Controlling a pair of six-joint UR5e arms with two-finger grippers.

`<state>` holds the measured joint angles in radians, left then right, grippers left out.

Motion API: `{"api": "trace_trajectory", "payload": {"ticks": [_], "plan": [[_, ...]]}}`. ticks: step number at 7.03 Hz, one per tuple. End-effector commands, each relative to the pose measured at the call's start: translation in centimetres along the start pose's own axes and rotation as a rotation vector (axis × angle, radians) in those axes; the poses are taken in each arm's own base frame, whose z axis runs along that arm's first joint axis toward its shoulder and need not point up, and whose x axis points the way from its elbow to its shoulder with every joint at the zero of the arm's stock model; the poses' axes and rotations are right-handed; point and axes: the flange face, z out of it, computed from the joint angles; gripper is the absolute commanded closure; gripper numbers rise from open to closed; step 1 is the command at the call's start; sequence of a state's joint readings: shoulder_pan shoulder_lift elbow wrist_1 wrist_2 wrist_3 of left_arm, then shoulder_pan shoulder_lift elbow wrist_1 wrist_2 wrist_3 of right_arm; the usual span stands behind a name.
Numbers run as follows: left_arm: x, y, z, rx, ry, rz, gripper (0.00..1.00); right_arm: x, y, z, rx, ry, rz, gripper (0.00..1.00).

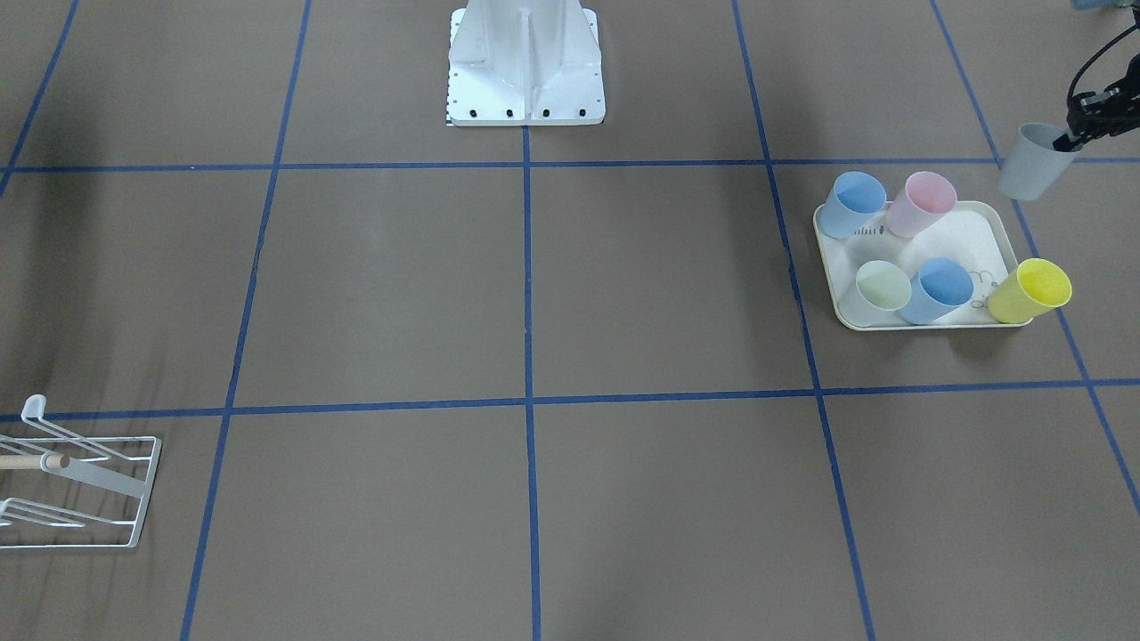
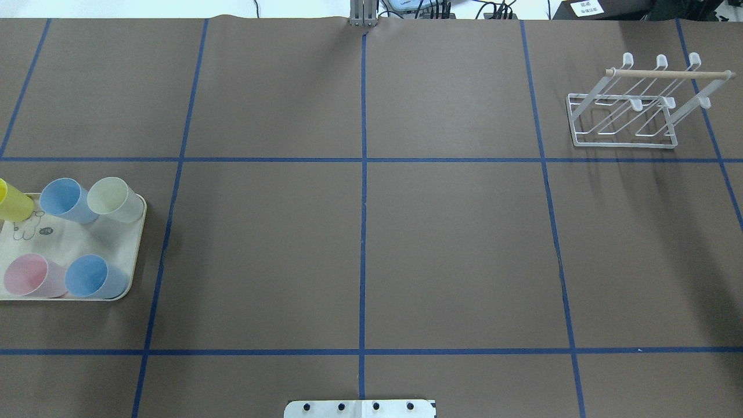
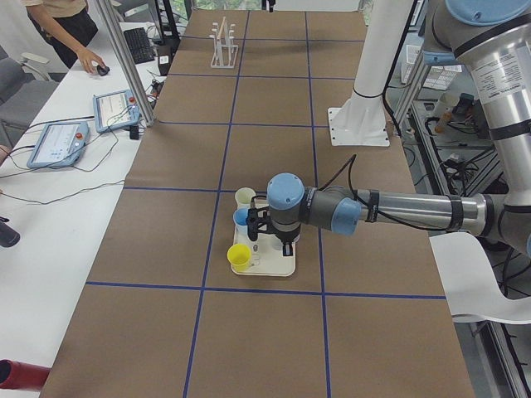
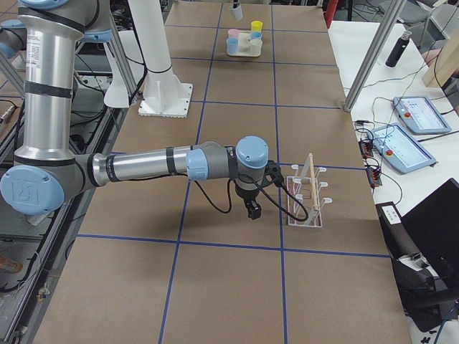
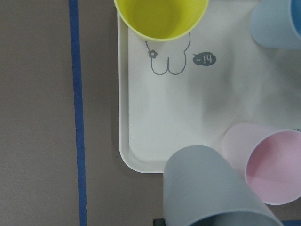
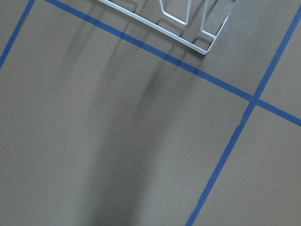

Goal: Transfer IKEA cup to right arm and place on rack

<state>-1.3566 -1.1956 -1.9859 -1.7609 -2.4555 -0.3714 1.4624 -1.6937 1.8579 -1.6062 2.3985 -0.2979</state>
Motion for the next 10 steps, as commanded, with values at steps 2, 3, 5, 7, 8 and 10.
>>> {"api": "trace_trajectory", "payload": {"ticks": [2,3,5,7,8,10], "plan": [[8.3,-5.5,-4.6,0.063,0.149,-0.138,1.0,-2.1,-4.5,-2.3,0.066,-0.048,0.109,0.0],[12.1,-7.6,-6.4,0.073,0.209,-0.214,1.0,-3.6,-6.9,-3.1,0.087,-0.085,0.131,0.0],[22.9,-11.5,-8.7,0.063,0.288,-0.31,1.0,-9.7,-14.2,-3.4,0.102,-0.123,0.136,0.0],[37.9,-12.2,-6.8,-0.046,0.353,-0.318,1.0,-17.7,-19.7,-2.1,0.18,-0.222,0.266,0.0],[42.3,-12.5,-7.7,-0.016,0.385,-0.343,1.0,-20.9,-21.4,-0.6,0.202,-0.282,0.303,0.0],[50.8,-9.9,-4.4,0.071,0.571,-0.42,1.0,-26.1,-23.7,-0.6,0.23,-0.393,0.367,0.0]]}}
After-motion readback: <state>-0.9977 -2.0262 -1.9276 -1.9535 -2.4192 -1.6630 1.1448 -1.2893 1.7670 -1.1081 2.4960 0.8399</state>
